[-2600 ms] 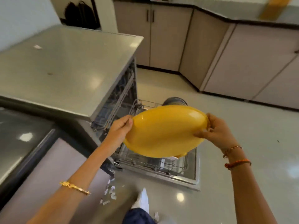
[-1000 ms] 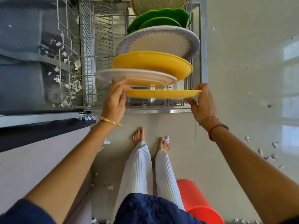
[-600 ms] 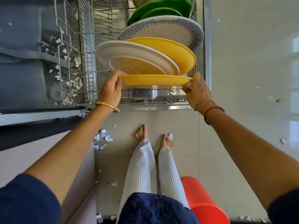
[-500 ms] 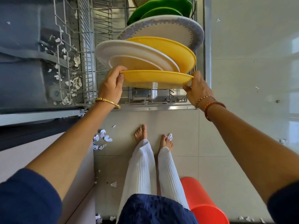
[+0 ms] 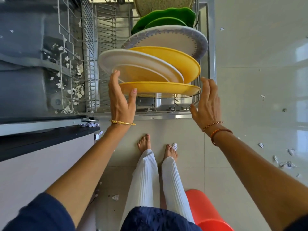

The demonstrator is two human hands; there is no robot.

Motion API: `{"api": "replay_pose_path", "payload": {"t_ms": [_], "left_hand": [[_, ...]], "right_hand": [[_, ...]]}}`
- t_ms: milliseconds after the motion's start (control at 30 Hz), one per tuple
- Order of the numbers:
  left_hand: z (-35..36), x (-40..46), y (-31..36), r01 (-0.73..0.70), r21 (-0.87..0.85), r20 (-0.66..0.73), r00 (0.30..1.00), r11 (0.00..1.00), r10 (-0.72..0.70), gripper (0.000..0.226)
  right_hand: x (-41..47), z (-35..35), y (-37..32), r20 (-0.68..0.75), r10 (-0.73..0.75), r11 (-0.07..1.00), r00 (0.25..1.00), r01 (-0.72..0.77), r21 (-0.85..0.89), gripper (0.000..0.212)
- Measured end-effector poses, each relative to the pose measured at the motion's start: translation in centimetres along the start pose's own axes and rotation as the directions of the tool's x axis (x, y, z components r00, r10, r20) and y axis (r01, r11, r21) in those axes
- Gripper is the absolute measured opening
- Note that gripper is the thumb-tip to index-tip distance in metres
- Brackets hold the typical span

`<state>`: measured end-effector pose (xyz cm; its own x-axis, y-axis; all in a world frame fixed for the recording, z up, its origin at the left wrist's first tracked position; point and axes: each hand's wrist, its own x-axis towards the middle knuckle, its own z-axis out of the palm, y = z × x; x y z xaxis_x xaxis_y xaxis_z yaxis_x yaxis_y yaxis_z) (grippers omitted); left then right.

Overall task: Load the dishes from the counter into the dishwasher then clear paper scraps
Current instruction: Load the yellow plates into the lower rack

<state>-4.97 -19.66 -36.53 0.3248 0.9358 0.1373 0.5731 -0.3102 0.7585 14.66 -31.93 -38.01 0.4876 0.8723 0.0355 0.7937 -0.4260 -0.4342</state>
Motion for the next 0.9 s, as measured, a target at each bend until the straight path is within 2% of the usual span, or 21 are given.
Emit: {"api": "replay_pose_path", "payload": {"t_ms": [133,333,500,633,767,900], "left_hand": [[0.1,-0.8,-0.3,-0.052,0.051,0.001,0.999,0.997,0.052,0.06],[0.3,-1.2,-0.6,-0.142,0.148,0.113,0.986,0.979,0.126,0.054],[-0.4,-1.0,-0.6,-0.124,0.253,0.19,0.979,0.959,0.077,0.057],[-2.1,-1.4,1.2,-0.123,0.331,0.258,0.966,0.936,0.036,0.068],[-5.8,-0.4,6.3,-0.251,0.347,0.308,0.941,0.903,0.143,0.063],[-8.5,1.2,12.0,-0.438,0.23,0.417,0.851,0.869,0.319,0.055]], "right_hand": [[-0.5,0.1,0.0,-0.059,-0.116,0.993,0.991,0.116,-0.009,0.087],[-1.0,0.0,-0.7,-0.036,-0.162,0.985,0.986,0.159,-0.061,0.083],[-1.4,0.2,-1.9,0.021,-0.079,0.99,0.997,0.081,-0.118,0.087],[-1.6,-1.8,-3.4,-0.012,-0.131,0.982,0.991,0.128,-0.136,0.086],[-1.7,-8.0,-7.1,-0.072,-0.113,0.992,0.991,0.108,-0.066,0.066],[-2.5,-13.4,-10.3,-0.114,-0.03,0.999,0.993,0.033,0.025,0.059]]}}
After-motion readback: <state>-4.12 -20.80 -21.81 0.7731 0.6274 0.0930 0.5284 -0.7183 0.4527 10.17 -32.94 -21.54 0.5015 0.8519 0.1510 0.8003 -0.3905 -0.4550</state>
